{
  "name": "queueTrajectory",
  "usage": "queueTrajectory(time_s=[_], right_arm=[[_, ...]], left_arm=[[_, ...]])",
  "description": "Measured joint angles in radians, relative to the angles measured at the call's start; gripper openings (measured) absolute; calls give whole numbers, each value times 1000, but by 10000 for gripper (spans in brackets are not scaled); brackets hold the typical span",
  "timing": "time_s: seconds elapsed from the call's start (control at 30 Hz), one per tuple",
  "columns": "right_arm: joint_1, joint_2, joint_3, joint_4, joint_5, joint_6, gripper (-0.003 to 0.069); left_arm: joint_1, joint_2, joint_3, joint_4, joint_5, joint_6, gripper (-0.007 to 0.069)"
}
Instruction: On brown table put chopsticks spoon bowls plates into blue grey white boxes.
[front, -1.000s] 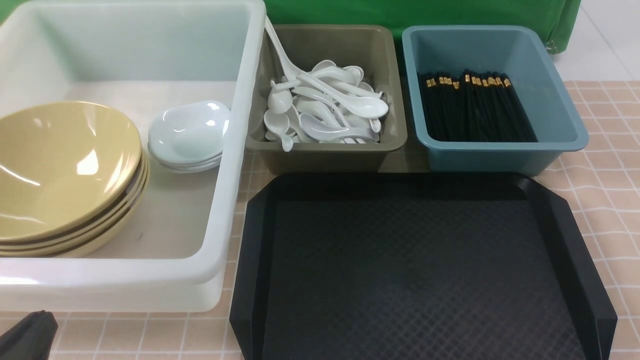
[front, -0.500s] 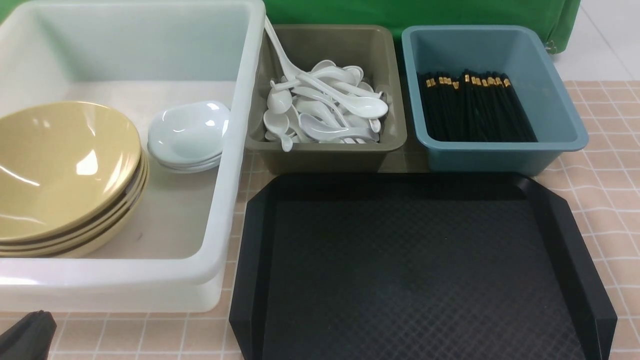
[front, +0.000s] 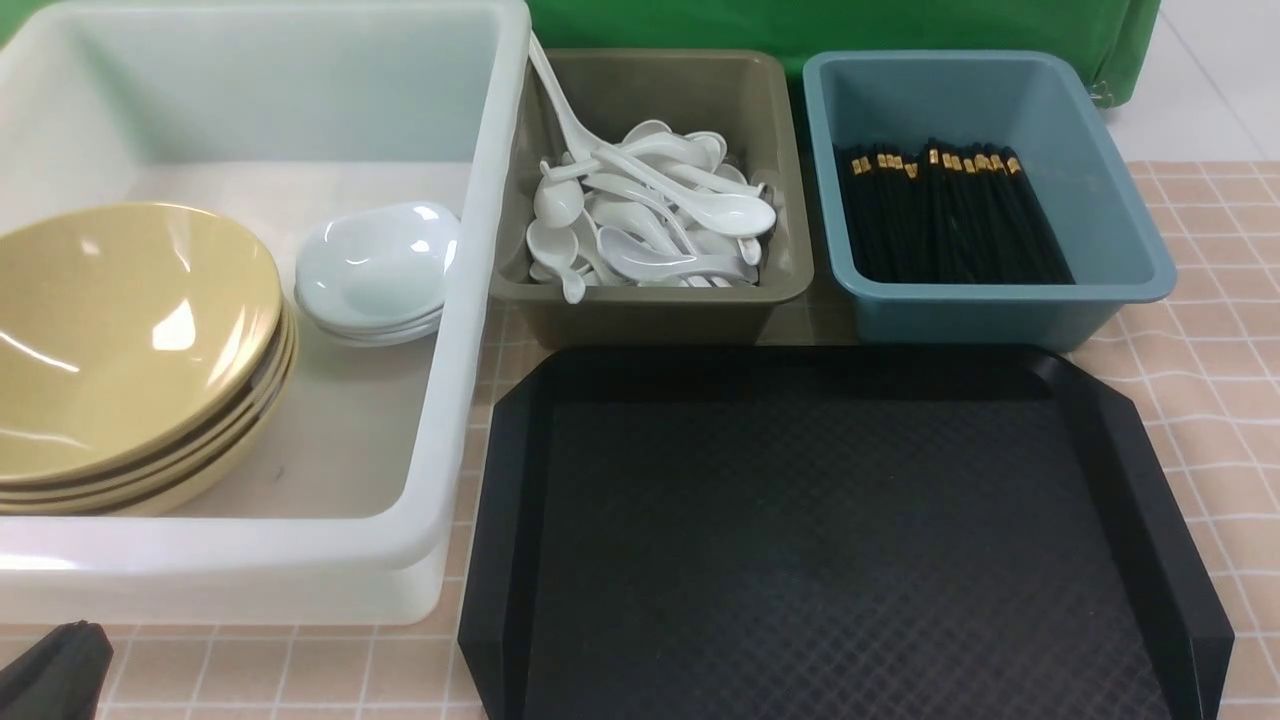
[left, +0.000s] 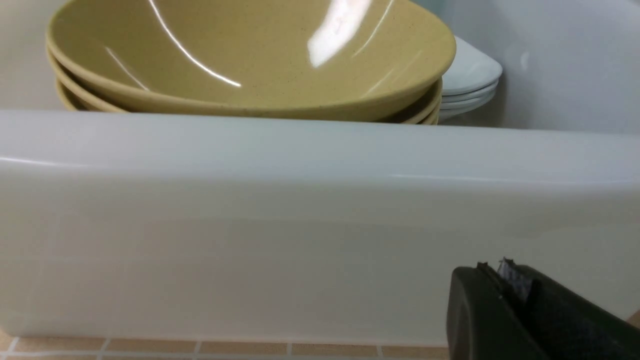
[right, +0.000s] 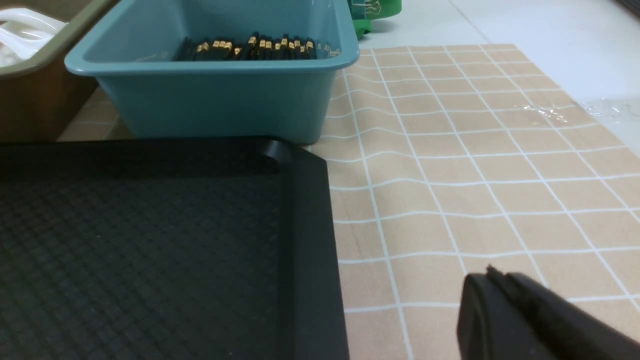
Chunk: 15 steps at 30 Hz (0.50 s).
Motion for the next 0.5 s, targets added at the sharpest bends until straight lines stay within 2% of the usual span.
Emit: queueTrajectory(time_s=[0.5], right_arm=[[0,0,0,0,0,0,68]], left_arm=[[0,0,0,0,0,-2,4]])
